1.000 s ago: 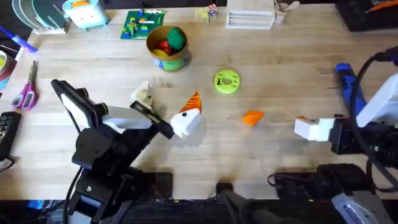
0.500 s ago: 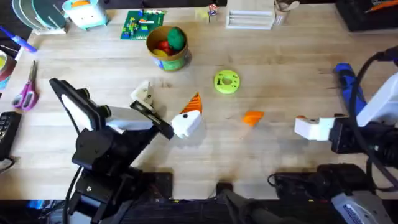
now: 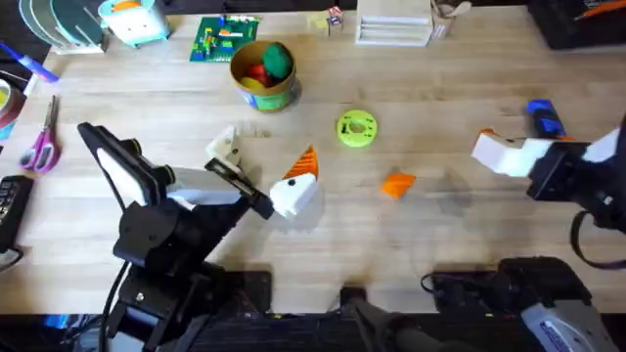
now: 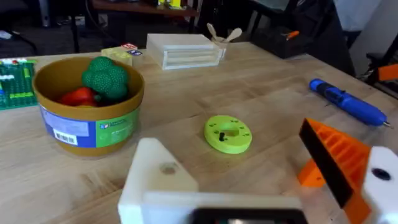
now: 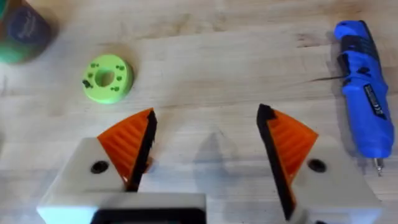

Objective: Pick up the gripper from the table and insert it into the empty holder that is missing its gripper. Then pick up a screw, insert it into the mounting hole, and use the screwdriver to tighten it. Finally, clean up the table by picking up the vegetable and placing it into the bucket.

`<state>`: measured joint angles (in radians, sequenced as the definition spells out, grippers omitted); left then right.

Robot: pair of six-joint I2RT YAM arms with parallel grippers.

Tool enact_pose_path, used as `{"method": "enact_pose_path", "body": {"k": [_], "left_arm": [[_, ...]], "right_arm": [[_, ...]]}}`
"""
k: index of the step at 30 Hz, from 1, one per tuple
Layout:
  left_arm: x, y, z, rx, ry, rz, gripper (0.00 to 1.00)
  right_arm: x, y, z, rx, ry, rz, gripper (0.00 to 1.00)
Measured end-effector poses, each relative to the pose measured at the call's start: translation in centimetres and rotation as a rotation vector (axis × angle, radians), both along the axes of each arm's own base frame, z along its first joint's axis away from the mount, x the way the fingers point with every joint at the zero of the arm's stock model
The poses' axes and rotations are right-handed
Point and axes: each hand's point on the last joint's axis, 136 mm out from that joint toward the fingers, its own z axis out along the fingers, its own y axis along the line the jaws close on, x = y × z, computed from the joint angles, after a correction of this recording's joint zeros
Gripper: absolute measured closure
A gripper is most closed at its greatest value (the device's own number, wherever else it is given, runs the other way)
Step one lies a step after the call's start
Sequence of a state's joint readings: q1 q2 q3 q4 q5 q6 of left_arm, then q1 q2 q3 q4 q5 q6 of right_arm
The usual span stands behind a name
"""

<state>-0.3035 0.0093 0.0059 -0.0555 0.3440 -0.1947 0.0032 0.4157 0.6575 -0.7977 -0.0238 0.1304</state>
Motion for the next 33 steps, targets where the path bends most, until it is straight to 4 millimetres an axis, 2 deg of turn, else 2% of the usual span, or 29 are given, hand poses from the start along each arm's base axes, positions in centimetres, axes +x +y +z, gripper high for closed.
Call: {"method": "enact_pose_path", "body": {"k": [4, 6, 11, 14, 19, 24, 33], "left_arm": [[0.0, 0.0, 0.0, 0.000, 0.000, 0.000, 0.008], [0.0, 0.0, 0.0, 0.000, 0.000, 0.000, 0.008], [0.0, 0.0, 0.0, 0.000, 0.000, 0.000, 0.008], [0.0, 0.0, 0.0, 0.003, -0.002, -0.001, 0.008], [0.0, 0.0, 0.0, 0.024, -0.018, -0.003, 0.009], [0.0, 0.0, 0.0, 0.042, -0.032, -0.005, 0.008], [0.0, -0.1, 0.0, 0.055, -0.042, -0.008, 0.008]], "right_arm": [[0.7, 0.1, 1.0, 0.098, -0.040, -0.061, 0.010], [0.9, 0.8, 1.3, 0.126, -0.053, -0.033, 0.008], [0.1, 2.2, -1.0, 0.129, 0.129, 0.056, 0.009], [-0.3, 3.1, -1.6, 0.094, 0.254, 0.135, 0.010], [0.1, 4.9, -1.0, -0.018, 0.353, 0.322, 0.007], [-0.8, 6.3, -2.3, -0.150, 0.457, 0.506, 0.009], [-1.8, 8.5, -3.3, -0.251, 0.482, 0.719, 0.008]]}}
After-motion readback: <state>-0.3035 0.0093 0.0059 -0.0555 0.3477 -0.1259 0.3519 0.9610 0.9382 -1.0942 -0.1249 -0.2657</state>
